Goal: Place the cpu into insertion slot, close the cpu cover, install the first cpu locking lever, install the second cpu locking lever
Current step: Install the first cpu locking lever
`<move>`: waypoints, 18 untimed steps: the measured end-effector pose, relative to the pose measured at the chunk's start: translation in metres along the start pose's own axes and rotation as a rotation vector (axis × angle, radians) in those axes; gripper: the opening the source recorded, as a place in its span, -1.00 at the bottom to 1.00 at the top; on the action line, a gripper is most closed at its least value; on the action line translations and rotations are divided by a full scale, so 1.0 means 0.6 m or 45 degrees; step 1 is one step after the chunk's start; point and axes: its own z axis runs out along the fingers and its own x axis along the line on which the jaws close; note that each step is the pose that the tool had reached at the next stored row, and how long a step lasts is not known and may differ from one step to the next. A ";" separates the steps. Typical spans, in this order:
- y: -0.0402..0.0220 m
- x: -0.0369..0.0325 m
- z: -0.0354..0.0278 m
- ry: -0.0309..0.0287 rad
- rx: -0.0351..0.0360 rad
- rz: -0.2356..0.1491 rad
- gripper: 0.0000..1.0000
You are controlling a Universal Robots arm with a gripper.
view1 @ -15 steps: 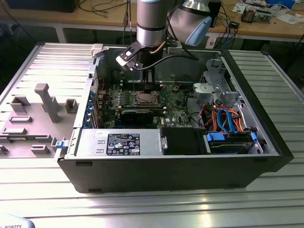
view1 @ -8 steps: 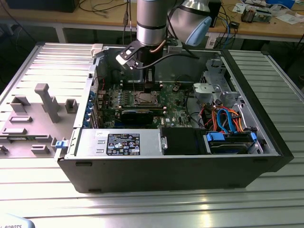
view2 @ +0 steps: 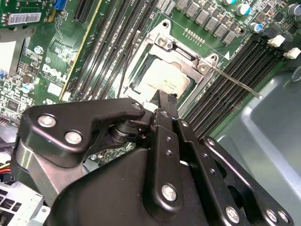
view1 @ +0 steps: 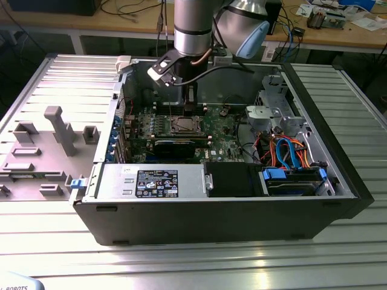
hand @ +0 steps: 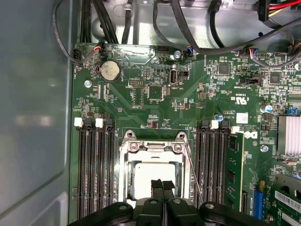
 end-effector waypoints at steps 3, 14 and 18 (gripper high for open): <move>0.000 0.000 -0.003 0.0000 -0.0001 0.000 -0.79; 0.000 -0.001 -0.024 0.0000 0.0000 0.000 -0.79; 0.000 -0.002 -0.032 0.0000 -0.0001 0.000 -0.79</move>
